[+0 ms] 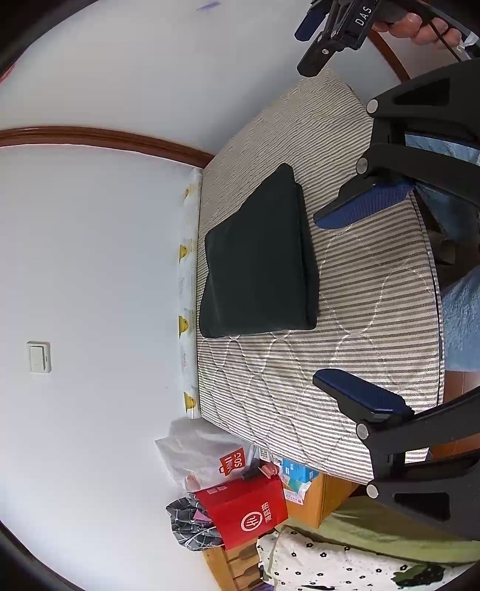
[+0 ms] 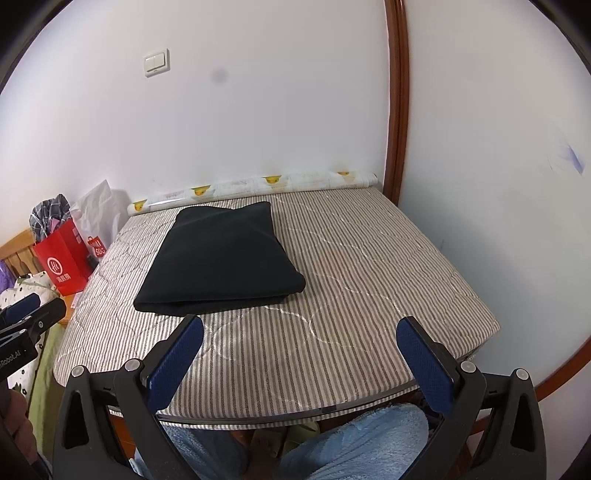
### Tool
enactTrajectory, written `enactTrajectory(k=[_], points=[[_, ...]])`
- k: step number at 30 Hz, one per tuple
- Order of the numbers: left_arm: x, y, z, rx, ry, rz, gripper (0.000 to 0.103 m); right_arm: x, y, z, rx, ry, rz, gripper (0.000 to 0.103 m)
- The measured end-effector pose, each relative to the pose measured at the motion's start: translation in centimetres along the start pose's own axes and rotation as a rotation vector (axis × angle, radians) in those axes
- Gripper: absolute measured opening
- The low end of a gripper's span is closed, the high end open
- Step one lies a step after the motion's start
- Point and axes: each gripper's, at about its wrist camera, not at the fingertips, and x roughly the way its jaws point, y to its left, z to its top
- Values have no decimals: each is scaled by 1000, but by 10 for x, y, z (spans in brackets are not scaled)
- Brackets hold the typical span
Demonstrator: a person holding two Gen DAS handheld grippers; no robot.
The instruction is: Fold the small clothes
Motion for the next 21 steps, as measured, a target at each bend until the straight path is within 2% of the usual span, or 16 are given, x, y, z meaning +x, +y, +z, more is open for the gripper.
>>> enactTrajectory(k=[21], points=[[0, 2, 1, -8, -6, 4, 76, -1, 6, 0, -18, -3, 9, 103]])
